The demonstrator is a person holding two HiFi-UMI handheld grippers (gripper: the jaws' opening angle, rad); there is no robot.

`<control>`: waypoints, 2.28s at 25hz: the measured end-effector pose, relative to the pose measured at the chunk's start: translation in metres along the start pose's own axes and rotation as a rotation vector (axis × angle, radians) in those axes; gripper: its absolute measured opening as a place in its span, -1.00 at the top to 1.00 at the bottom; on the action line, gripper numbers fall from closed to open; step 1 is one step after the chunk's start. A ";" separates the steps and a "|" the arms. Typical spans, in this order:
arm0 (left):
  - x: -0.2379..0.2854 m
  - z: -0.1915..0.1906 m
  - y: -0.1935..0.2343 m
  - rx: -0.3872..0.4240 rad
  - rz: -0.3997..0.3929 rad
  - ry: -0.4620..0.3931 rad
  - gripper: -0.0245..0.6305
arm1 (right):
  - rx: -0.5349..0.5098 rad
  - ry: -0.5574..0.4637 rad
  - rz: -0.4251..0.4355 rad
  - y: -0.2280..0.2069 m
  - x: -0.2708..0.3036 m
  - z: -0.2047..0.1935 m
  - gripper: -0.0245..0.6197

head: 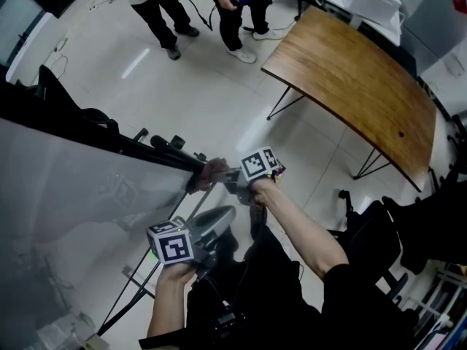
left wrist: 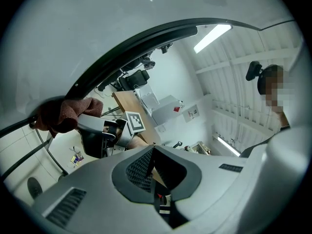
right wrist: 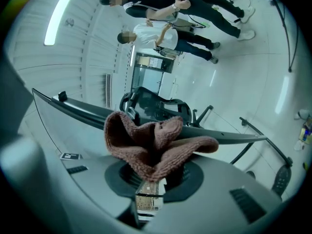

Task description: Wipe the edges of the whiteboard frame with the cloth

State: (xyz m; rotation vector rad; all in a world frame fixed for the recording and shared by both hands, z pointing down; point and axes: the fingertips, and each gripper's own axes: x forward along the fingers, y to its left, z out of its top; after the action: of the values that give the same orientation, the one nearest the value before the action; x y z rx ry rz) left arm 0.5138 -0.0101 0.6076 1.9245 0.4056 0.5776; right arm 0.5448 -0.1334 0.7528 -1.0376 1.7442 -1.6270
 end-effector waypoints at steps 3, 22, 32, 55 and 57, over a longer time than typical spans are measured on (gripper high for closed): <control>-0.001 -0.003 0.003 -0.012 0.004 0.001 0.94 | -0.006 0.000 -0.009 -0.006 0.002 -0.001 0.69; -0.004 -0.016 0.017 -0.050 0.024 0.017 0.94 | -0.042 -0.028 -0.148 -0.050 0.014 -0.008 0.69; -0.011 -0.018 0.026 -0.066 0.040 0.014 0.94 | -0.049 -0.130 -0.189 -0.070 0.032 -0.009 0.69; -0.029 -0.016 0.032 -0.070 0.013 0.005 0.94 | -0.383 -0.144 -0.208 -0.051 0.065 -0.020 0.69; -0.031 -0.017 0.032 -0.070 0.009 0.008 0.94 | -0.368 -0.139 -0.198 -0.054 0.067 -0.025 0.69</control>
State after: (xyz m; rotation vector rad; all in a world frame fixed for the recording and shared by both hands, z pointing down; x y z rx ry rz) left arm 0.4795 -0.0264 0.6359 1.8578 0.3778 0.5982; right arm 0.4964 -0.1728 0.8170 -1.4988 1.9390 -1.3309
